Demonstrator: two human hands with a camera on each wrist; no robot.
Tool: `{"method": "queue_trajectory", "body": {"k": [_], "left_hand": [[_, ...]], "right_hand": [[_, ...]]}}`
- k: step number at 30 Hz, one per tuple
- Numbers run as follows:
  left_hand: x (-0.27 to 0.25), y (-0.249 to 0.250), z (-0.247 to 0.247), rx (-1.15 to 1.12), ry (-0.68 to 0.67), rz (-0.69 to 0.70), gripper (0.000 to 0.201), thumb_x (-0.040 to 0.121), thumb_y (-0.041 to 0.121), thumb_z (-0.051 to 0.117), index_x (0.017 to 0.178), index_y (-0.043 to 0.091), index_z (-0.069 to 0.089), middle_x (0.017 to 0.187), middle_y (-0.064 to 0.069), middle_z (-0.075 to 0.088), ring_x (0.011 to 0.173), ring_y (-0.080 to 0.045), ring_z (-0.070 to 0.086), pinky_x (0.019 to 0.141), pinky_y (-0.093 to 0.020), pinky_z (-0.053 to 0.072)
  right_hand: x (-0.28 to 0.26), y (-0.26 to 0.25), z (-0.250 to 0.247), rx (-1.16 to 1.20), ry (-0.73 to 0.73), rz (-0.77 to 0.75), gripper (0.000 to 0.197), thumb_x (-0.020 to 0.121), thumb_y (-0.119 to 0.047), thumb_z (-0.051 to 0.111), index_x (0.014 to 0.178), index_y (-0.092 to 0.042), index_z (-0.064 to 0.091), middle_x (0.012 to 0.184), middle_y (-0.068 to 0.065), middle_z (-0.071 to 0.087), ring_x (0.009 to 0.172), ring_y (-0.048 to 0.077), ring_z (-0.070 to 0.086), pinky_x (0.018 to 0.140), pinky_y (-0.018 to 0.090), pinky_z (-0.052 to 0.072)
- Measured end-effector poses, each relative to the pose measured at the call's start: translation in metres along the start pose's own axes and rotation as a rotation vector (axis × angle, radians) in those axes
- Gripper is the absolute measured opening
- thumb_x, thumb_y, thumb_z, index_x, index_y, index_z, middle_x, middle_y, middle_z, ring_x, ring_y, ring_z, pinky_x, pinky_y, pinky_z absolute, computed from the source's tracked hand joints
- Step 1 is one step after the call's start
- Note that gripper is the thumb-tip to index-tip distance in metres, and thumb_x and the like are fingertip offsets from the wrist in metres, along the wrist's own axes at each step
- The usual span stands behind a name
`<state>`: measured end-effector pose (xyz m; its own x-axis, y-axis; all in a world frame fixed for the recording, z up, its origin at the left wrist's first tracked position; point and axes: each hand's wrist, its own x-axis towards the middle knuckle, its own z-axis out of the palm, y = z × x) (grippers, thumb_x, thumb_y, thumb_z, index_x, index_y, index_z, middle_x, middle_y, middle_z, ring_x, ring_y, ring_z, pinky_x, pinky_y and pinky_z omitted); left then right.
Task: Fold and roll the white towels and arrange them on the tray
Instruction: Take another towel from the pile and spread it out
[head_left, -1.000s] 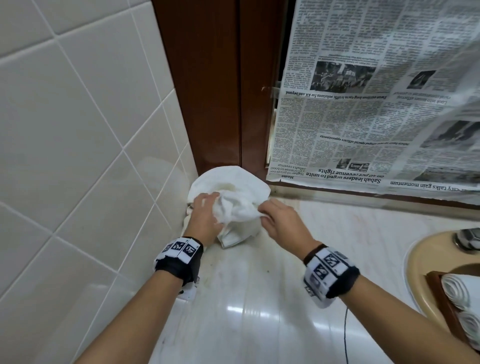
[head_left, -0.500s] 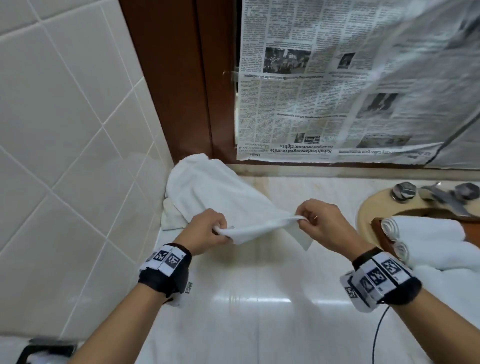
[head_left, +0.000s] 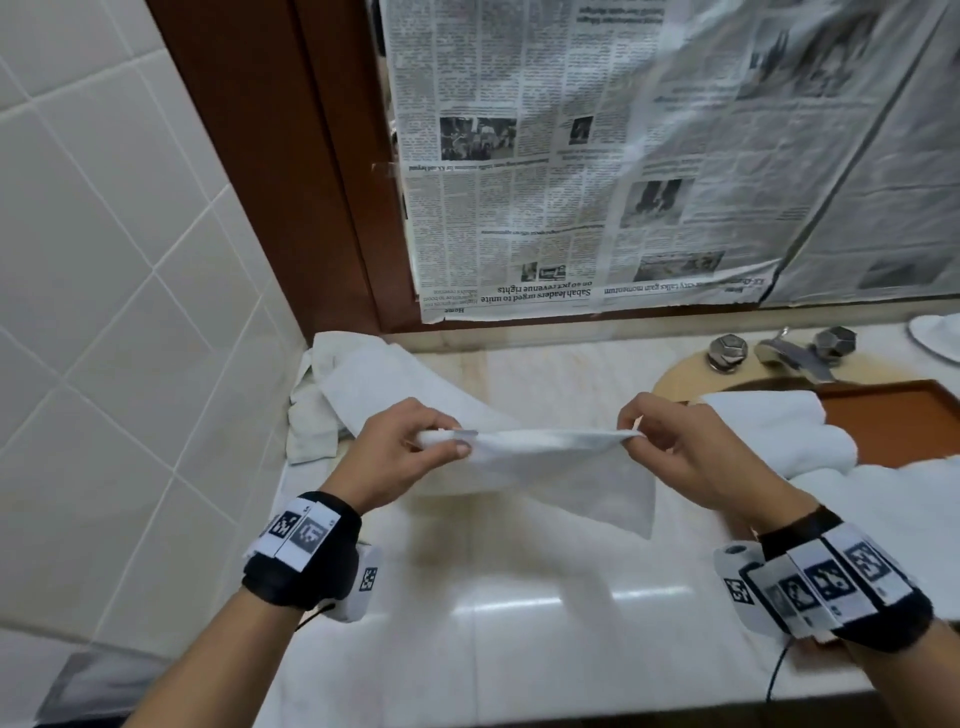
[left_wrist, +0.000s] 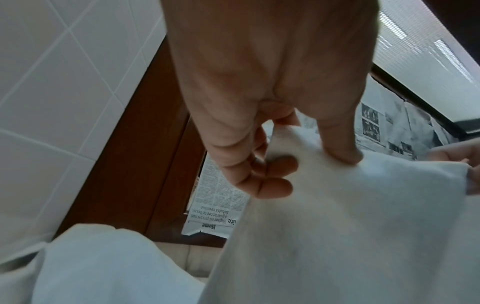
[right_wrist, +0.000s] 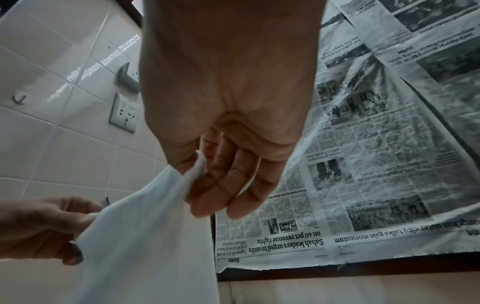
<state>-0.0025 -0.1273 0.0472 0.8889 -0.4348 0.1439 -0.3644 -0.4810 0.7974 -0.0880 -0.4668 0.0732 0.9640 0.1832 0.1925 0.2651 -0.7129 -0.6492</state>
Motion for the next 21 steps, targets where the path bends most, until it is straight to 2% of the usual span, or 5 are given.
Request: {"method": "queue_trajectory", "body": {"k": [2, 4, 11, 17, 21], "left_hand": [[-0.003, 0.006, 0.01, -0.022, 0.033, 0.001, 0.011, 0.082, 0.038, 0.08, 0.089, 0.031, 0.075, 0.089, 0.002, 0.062, 0.083, -0.013, 0.059, 0.071, -0.025, 0.044], [-0.006, 0.007, 0.022, -0.021, 0.083, -0.023, 0.012, 0.082, 0.033, 0.08, 0.086, 0.029, 0.07, 0.087, 0.001, 0.06, 0.079, -0.013, 0.056, 0.07, -0.027, 0.042], [-0.023, 0.007, 0.068, -0.188, -0.066, -0.228, 0.04, 0.07, 0.053, 0.079, 0.08, 0.019, 0.061, 0.072, 0.008, 0.058, 0.063, -0.01, 0.048, 0.059, -0.027, 0.037], [-0.032, -0.022, 0.079, -0.118, -0.032, -0.366, 0.031, 0.088, 0.047, 0.071, 0.088, 0.015, 0.068, 0.083, -0.004, 0.067, 0.072, -0.01, 0.059, 0.067, -0.029, 0.049], [-0.017, -0.043, 0.08, 0.062, 0.035, -0.347, 0.013, 0.091, 0.04, 0.069, 0.087, 0.028, 0.07, 0.079, 0.011, 0.068, 0.074, -0.004, 0.06, 0.066, -0.022, 0.044]], "right_hand": [[-0.007, 0.007, -0.004, 0.035, 0.004, 0.014, 0.013, 0.091, -0.014, 0.065, 0.089, -0.025, 0.059, 0.055, -0.003, 0.054, 0.051, 0.018, 0.055, 0.054, 0.036, 0.046], [-0.013, 0.017, -0.005, 0.048, 0.041, 0.036, 0.01, 0.091, -0.016, 0.067, 0.09, -0.025, 0.063, 0.058, -0.004, 0.057, 0.055, 0.017, 0.057, 0.057, 0.036, 0.047], [-0.029, 0.08, 0.029, 0.164, 0.174, 0.161, 0.014, 0.098, -0.019, 0.059, 0.105, -0.022, 0.071, 0.098, -0.008, 0.068, 0.09, 0.007, 0.062, 0.081, 0.027, 0.051], [-0.036, 0.084, 0.047, 0.339, 0.093, 0.219, 0.014, 0.103, -0.032, 0.052, 0.102, -0.028, 0.065, 0.083, -0.012, 0.065, 0.073, 0.005, 0.058, 0.068, 0.024, 0.049], [-0.019, 0.095, 0.063, 0.297, 0.091, 0.214, 0.014, 0.104, -0.032, 0.049, 0.1, -0.029, 0.062, 0.074, -0.016, 0.061, 0.066, 0.003, 0.054, 0.061, 0.019, 0.042]]}}
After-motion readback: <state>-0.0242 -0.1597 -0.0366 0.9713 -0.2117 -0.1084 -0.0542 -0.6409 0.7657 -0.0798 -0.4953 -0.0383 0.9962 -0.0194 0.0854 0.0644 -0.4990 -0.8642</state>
